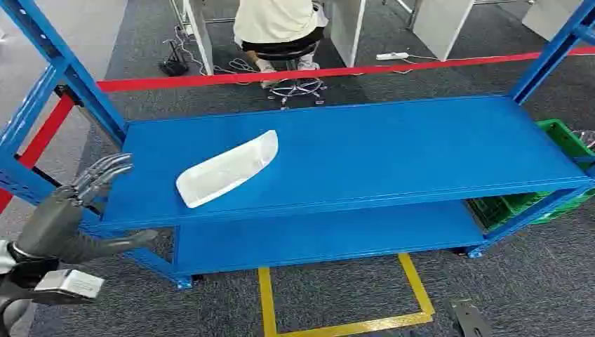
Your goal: Take the parts from the cabinet and place them on the table.
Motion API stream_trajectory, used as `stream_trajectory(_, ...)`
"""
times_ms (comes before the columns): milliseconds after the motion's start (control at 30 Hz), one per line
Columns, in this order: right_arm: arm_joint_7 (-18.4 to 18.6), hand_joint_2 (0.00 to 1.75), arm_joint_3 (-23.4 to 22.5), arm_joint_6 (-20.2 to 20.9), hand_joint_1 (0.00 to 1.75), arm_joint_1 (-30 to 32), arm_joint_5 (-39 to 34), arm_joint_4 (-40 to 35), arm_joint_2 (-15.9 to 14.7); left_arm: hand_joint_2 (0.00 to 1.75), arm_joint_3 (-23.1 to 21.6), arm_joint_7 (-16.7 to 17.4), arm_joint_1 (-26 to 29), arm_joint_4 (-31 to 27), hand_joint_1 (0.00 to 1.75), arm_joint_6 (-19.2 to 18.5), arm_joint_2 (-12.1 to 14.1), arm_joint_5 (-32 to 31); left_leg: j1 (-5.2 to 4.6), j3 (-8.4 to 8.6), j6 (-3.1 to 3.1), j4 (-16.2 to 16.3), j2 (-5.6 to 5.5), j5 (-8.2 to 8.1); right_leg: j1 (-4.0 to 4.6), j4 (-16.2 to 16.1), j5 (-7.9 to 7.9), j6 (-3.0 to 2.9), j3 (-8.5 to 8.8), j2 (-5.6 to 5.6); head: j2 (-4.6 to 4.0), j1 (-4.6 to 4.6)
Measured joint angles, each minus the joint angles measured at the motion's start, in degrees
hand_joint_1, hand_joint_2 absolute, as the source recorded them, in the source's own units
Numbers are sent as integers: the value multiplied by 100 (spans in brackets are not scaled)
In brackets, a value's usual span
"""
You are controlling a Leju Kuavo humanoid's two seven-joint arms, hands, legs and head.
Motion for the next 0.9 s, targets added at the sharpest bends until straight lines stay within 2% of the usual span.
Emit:
stream_trajectory(200, 61, 175, 271, -116, 0, -33, -151, 52, -102, 175, -600, 550, -611, 135, 0, -563, 81, -81, -1, -1, 2, 0, 1, 2, -1, 0, 4, 5, 1, 2, 0, 2)
stream_trajectory(333, 125, 175, 509, -201, 0, -76, -295, 79, -201, 175, -935, 992, -937, 409, 0, -787, 65, -245, -1, 0, 2, 1, 4, 2, -2, 0, 6, 6, 0, 8, 0, 2)
stream_trajectory(733, 251, 175, 1344, -623, 0, -188, -957, 299, -597, 175, -1641, 2188, -1516, 1561, 0, -999, -265, -1071, -1, -2, 4, 2, 6, 3, -3, 0, 9, 10, 0, 8, 0, 2)
stream_trajectory(900, 262, 175, 1475, -658, 0, -192, -1003, 356, -673, 175, -1757, 2264, -1586, 1742, 0, -1007, -328, -1128, -1, -3, 4, 2, 6, 3, -2, 0, 9, 10, 0, 9, 0, 0)
